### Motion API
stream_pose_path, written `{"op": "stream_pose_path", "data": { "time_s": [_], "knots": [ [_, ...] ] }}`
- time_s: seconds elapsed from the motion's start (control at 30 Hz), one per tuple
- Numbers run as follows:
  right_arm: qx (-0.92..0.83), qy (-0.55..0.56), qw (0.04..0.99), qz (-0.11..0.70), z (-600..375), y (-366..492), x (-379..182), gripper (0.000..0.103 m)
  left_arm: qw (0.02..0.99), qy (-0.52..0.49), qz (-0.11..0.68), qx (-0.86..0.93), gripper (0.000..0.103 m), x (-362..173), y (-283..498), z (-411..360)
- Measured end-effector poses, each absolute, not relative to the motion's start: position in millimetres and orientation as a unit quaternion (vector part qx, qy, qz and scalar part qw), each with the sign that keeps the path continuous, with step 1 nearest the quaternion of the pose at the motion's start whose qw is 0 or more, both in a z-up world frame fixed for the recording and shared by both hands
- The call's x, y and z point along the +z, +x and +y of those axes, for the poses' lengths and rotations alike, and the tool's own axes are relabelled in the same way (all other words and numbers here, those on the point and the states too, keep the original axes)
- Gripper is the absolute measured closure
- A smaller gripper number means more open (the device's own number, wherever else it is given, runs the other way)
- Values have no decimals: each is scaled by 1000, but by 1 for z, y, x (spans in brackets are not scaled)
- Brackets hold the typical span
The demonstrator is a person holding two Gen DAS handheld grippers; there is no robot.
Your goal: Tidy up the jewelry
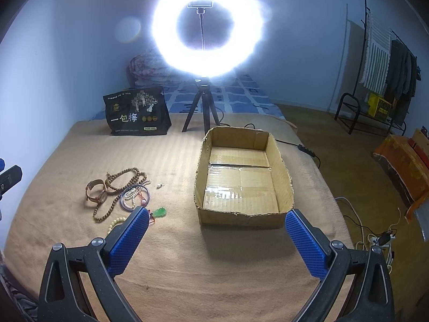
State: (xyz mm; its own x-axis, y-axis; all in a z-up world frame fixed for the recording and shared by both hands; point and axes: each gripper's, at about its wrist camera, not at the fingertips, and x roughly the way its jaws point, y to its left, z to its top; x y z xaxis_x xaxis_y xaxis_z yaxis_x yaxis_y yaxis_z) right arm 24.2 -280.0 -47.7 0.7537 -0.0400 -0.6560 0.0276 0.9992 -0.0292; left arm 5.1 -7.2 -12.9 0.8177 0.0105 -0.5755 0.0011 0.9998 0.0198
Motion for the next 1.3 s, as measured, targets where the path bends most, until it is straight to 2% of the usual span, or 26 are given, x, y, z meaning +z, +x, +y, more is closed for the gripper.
{"op": "stream_pose_path", "data": {
  "time_s": [0.63,0.77,0.83,0.97,1.07,1.17,1.2,1.3],
  "knots": [
    [67,-10,934,351,-255,51,-61,0,935,-2,353,19,0,-35,46,8],
    [101,-15,924,368,-242,62,-69,0,930,0,368,24,3,-45,61,14],
    [116,-17,917,380,-236,68,-75,1,925,-10,379,24,7,-51,69,21],
    [129,-17,903,410,-228,80,-89,7,914,-23,403,26,20,-63,84,34],
    [142,-6,892,429,-225,91,-98,10,905,-50,422,21,23,-71,92,44],
    [153,-11,882,445,-218,100,-107,19,898,-55,437,11,34,-77,99,45],
    [156,-14,879,451,-216,103,-111,23,894,-58,444,2,35,-80,102,44],
    [163,-17,867,471,-209,111,-123,27,886,-64,459,-8,43,-89,109,42]
  ]
}}
